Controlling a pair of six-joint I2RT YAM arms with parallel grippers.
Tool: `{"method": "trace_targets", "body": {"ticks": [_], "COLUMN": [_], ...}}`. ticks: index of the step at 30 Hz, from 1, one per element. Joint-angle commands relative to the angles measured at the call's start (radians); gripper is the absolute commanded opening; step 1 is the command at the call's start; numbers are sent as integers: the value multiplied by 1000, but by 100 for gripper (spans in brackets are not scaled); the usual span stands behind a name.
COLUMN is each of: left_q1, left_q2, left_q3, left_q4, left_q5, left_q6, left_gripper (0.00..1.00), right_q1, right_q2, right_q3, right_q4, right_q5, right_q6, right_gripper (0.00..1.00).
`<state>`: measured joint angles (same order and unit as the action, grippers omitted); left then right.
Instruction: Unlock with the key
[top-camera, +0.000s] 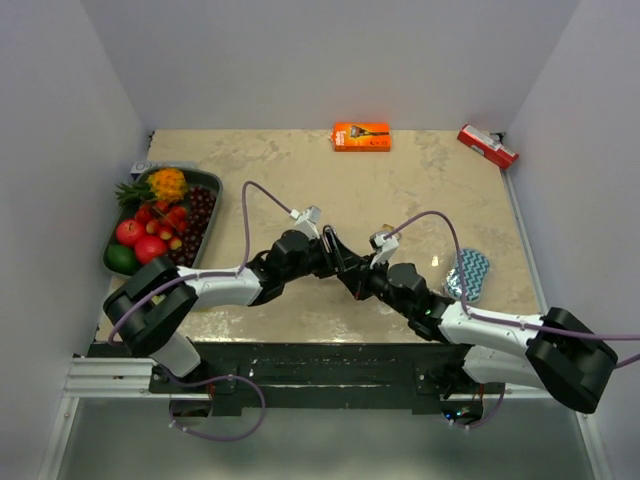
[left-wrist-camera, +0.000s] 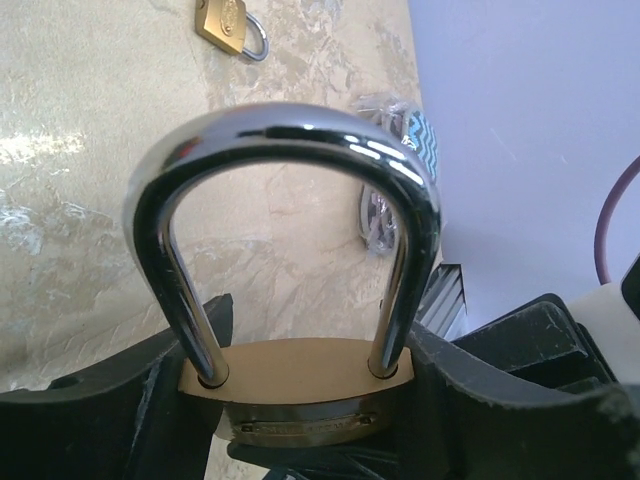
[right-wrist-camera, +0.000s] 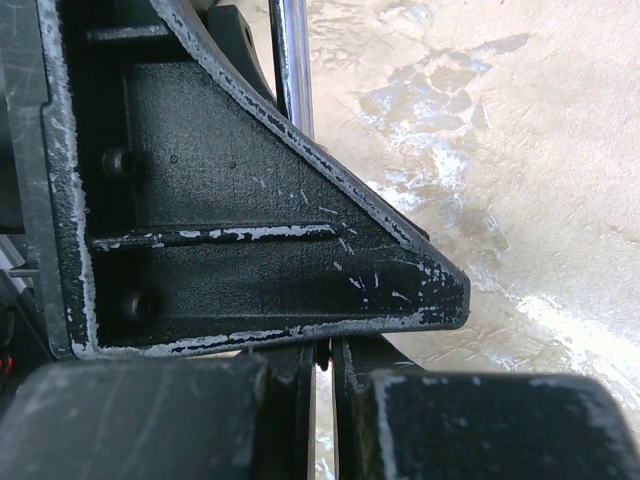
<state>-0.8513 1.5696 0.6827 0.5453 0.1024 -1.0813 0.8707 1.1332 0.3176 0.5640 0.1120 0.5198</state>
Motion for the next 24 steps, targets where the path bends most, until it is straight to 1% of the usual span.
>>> {"method": "trace_targets", "body": {"ticks": [1,3,4,6,9,13,16,19,20,24], "left_q1": [-3,-5,-3,-3,-3,-3,-3,-2,-2,-2], "left_q2": [9,7,6,3,-5,-19,-31,-46,-49,-60], "left_q3": [9,3,2,-8,-21,-40,-54,-77,-80,-83], "left_q4": [59,62,68,76,99,137,162,203,209,243], "left_q5": [20,22,23,28,37,48,54,60,63,85], "left_q6": [-6,-9,-9,-9,-5,0,7,12,17,32], "left_gripper": [28,17,7,0,0,0,0,0,0,0], "right_q1": [8,7,8,7,5,-16,-56,-123,-134,-170], "right_q2": [-1,0,0,7,13,28,52,82,88,114], "right_q3": [55,48,40,25,15,-9,-41,-75,-83,-107], "right_q4": [89,105,111,149,183,249,329,422,466,540], "right_q5": [63,66,60,52,38,-29,-80,-156,-191,-242], "right_q6": [-8,11,20,46,65,101,143,192,213,243], "right_gripper": [0,0,0,0,0,0,0,0,0,0]}}
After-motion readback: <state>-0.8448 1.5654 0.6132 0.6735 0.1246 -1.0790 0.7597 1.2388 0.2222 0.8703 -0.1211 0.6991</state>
